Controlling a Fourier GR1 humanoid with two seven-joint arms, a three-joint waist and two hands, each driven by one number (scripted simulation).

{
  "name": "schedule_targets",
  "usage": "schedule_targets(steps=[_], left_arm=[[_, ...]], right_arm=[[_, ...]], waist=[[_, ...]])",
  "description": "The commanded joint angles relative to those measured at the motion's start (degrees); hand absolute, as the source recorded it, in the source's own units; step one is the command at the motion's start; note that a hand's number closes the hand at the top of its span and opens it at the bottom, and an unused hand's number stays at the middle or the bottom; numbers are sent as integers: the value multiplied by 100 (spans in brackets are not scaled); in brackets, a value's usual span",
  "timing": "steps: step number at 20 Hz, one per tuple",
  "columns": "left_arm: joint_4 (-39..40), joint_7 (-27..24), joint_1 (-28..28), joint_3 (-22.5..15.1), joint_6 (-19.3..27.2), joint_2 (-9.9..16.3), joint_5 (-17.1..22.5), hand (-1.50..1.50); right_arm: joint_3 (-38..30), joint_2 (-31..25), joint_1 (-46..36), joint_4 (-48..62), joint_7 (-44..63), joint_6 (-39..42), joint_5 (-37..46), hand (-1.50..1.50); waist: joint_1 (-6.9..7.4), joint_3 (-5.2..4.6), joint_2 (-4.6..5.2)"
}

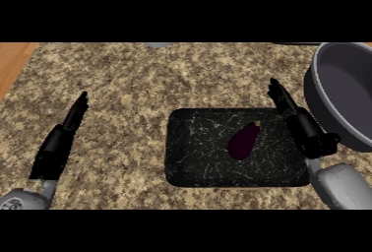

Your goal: Pick the eggplant from the tray and place it in the pot

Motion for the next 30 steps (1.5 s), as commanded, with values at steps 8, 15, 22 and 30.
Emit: schedule_targets(steps=[8, 15, 22, 30], left_arm=[[-211, 541, -431, 907, 294, -602, 994, 0], [-342, 1075, -540, 1412, 85, -443, 1112, 0], [-326, 998, -389, 1285, 128, -769, 875, 0], [-380, 1008, -488, 1301, 5, -769, 885, 0]], right_arm=[[-533, -1385, 303, 1641, 627, -1608, 1644, 150], [-978, -115, 722, 387, -182, -2509, 1348, -150], [-742, -1334, 239, -440, 2022, -988, 1386, -150], [442, -1626, -707, -705, 4268, 683, 1459, -150]], waist=[[-95, -46, -53], [-173, -6, -133], [-106, -12, -128], [35, -19, -110]])
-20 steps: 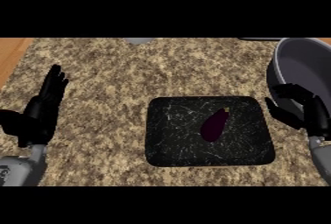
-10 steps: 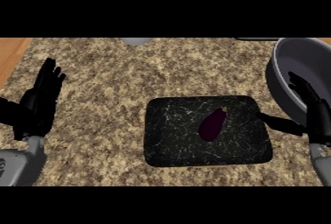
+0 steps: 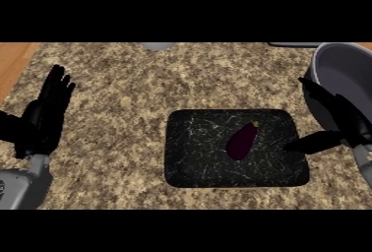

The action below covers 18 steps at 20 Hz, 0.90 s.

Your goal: Pick the eggplant from the tray and place it in the pot

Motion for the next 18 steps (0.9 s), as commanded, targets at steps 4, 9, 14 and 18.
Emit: schedule_targets(steps=[4, 9, 14, 18], left_arm=[[-38, 56, -133, -174, 80, -200, -196, 0], [-117, 121, 125, 191, -70, -142, -118, 0], [34, 200, -38, 341, -204, -278, -321, 0], [-125, 339, 18, 564, -370, -287, -309, 0]], right_arm=[[684, 315, -1454, 364, 1982, 1435, -159, -150], [768, 911, -1334, 456, 2367, 1708, 20, -150], [616, 1707, -1316, 319, 2769, 1549, 526, -150], [540, 1891, -986, 751, 2330, 1677, 1035, -150]], waist=[[101, 6, 35], [-47, 14, 7], [-83, 15, 1], [-78, 16, 2]])
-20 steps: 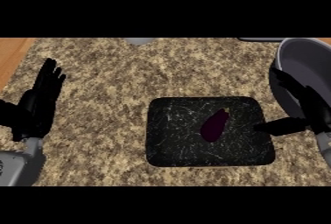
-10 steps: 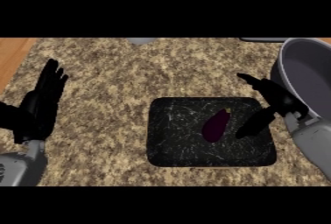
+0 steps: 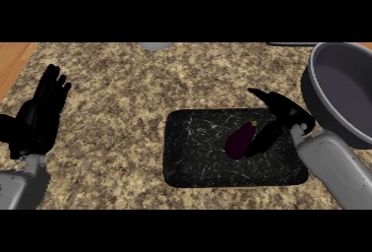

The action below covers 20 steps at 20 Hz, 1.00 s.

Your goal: Pick the eggplant from the tray and place it in the pot

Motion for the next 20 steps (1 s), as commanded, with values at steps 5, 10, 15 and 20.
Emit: schedule_targets(steps=[5, 10, 15, 20], left_arm=[[258, -248, 21, 40, -121, -373, -317, 0], [-130, 204, 15, 383, -351, -254, -220, 0], [132, 55, -55, 520, -504, -462, -404, 0], [-162, 290, 26, 509, -520, -481, -618, 0]], right_arm=[[-58, 667, -193, 626, 412, 232, 792, -150], [-339, 731, 288, 914, -425, 230, 1294, -150], [-699, 906, 240, 609, -36, 655, 1505, -150], [-659, 1335, 231, 1648, -681, 252, 2158, -150]], waist=[[-12, 1, 6], [-10, 3, 2], [-30, 2, -2], [-2, 3, 4]])
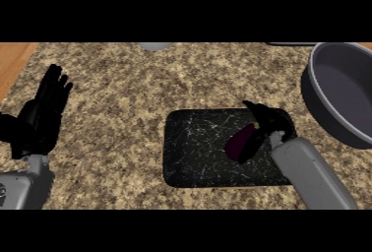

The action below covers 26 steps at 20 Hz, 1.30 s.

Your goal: Pick the eggplant from the tray and place it in the pot

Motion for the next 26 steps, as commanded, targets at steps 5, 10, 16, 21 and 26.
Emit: schedule_targets(steps=[5, 10, 16, 21, 26], left_arm=[[-37, 130, -172, 10, 44, -271, -408, 0], [-53, -203, 270, 188, -331, -197, -144, 0], [-390, 386, 50, 145, -110, -333, -248, 0], [31, -48, 7, 260, -225, -301, -293, 0], [-109, 224, -47, 256, -160, -315, -361, 0]], right_arm=[[-446, 191, 138, 547, -563, 57, 460, -150], [102, 314, 34, 507, -1025, 163, 894, 150], [-153, 282, 88, 844, -1522, 220, 1008, 150], [687, 587, 511, -279, -1858, -110, 1547, 150], [1168, 518, 974, -1195, -1964, -265, 2054, 150]], waist=[[-8, 1, 4], [29, 1, 3], [26, 3, 3], [-47, -1, -12], [-39, 0, -10]])
